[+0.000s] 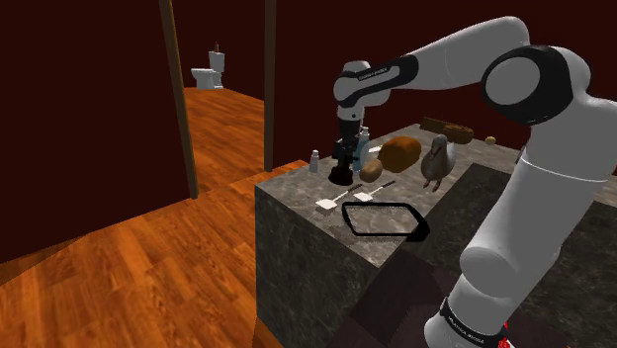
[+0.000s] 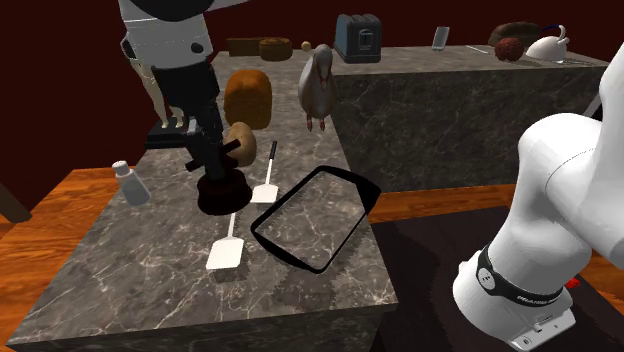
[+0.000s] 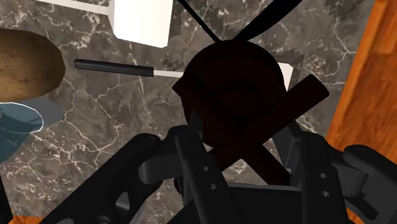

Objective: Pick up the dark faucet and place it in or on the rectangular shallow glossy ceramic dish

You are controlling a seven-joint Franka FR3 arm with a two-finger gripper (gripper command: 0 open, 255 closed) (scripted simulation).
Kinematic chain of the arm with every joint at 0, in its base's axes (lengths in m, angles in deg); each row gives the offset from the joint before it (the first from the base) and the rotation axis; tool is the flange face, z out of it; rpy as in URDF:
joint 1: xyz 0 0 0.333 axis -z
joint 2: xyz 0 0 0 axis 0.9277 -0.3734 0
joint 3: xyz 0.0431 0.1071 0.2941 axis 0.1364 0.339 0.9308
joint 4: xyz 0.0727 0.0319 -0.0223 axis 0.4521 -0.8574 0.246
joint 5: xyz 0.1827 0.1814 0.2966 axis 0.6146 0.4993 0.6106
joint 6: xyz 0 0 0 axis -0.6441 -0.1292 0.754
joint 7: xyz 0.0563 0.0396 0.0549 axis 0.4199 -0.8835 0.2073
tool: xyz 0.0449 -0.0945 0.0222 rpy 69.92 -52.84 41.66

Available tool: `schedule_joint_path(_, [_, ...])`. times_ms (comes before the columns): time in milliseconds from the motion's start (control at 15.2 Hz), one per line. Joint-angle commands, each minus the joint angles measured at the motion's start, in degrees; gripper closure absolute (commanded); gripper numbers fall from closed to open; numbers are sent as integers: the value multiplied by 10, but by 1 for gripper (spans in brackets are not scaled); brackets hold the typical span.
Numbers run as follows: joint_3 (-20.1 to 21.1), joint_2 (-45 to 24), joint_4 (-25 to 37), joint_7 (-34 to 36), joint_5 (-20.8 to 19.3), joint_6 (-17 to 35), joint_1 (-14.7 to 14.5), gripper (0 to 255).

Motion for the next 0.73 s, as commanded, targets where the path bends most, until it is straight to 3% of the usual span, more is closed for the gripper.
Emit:
schedule_joint_path(0, [-7,41,-48,-14,-2,7,7,255])
schedule_joint_path(660, [-53,231,-222,-85,-32,-8,48,255])
